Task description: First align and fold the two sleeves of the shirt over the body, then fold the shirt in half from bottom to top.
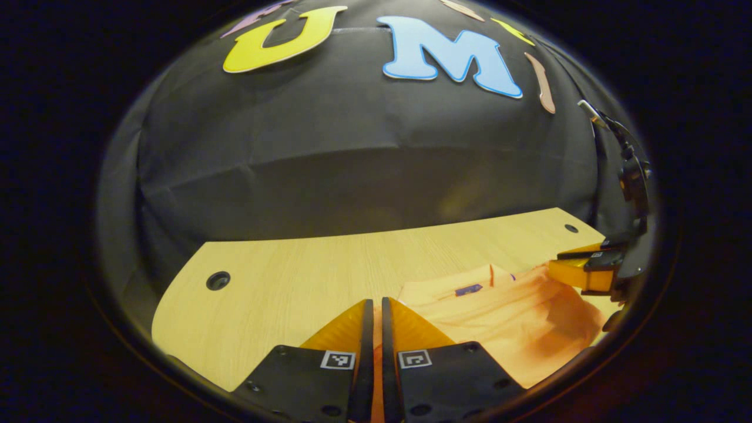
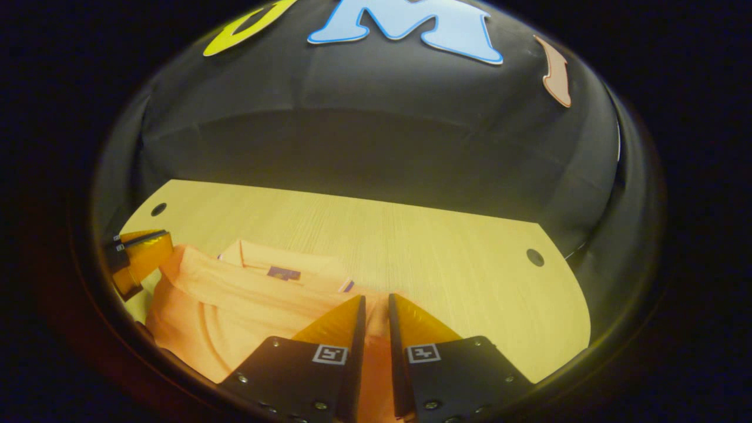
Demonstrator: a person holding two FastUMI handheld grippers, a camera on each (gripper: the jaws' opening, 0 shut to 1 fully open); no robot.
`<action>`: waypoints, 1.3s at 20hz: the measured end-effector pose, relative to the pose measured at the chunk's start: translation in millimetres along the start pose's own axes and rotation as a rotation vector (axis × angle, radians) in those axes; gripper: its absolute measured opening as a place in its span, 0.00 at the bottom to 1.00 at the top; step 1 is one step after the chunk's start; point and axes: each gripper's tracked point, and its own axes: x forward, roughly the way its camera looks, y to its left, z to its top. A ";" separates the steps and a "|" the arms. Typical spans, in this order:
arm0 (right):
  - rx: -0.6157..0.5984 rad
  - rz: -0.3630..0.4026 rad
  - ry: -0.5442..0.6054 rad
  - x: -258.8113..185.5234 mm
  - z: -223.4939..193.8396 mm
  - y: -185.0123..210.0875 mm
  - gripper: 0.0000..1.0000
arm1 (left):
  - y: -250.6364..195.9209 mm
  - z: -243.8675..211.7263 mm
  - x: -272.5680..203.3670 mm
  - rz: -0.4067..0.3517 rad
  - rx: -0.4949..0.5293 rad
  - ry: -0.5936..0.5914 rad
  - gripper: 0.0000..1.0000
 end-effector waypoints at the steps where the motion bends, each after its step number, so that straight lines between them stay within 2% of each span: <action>1: -0.007 0.001 -0.004 -3.6 -0.2 -0.2 0.43 | -0.7 -0.3 -4.5 -0.003 -0.006 0.007 0.12; 2: -0.014 0.002 -0.006 -9.5 -0.2 -0.4 0.48 | -3.1 1.0 -10.5 -0.005 -0.013 0.012 0.15; 3: -0.014 0.006 -0.013 -15.0 0.5 -0.2 0.55 | -3.8 3.1 -17.3 -0.005 -0.019 0.011 0.27; 5: -0.018 0.015 -0.035 -33.3 4.4 -0.1 0.59 | -7.0 9.1 -33.1 -0.003 -0.031 -0.007 0.42; 6: -0.019 0.015 -0.048 -44.1 7.1 -1.6 0.67 | -10.7 12.9 -42.9 -0.005 -0.035 -0.019 0.51; 7: -0.014 0.017 -0.071 -54.9 10.7 -3.2 0.67 | -13.8 16.6 -52.4 -0.006 -0.034 -0.027 0.60; 8: -0.007 0.019 -0.094 -67.0 15.1 -3.6 0.71 | -17.6 20.3 -63.3 -0.006 -0.030 -0.040 0.65; 10: 0.004 0.031 -0.135 -94.7 22.7 -5.1 0.70 | -24.8 27.5 -85.3 0.000 -0.021 -0.066 0.77; 11: 0.005 0.042 -0.155 -107.8 24.7 -5.7 0.81 | -29.7 31.2 -96.5 -0.002 -0.026 -0.075 0.83; 12: 0.004 0.047 -0.178 -120.7 27.4 -6.9 0.87 | -33.5 36.6 -108.8 0.004 -0.032 -0.092 0.87; 13: 0.001 0.044 -0.200 -134.5 29.2 -8.8 0.87 | -36.0 42.8 -119.9 0.013 -0.035 -0.111 0.92; 15: 0.003 0.043 -0.245 -162.4 34.4 -14.6 0.86 | -44.6 50.4 -143.2 0.020 -0.035 -0.138 0.96; 20: 0.029 0.067 -0.345 -230.3 40.8 -30.1 0.87 | -67.7 81.1 -201.8 0.025 -0.014 -0.248 0.95; 26: -0.023 0.034 -0.439 -298.2 30.4 -56.6 0.87 | -91.3 94.7 -270.5 0.064 -0.048 -0.340 0.94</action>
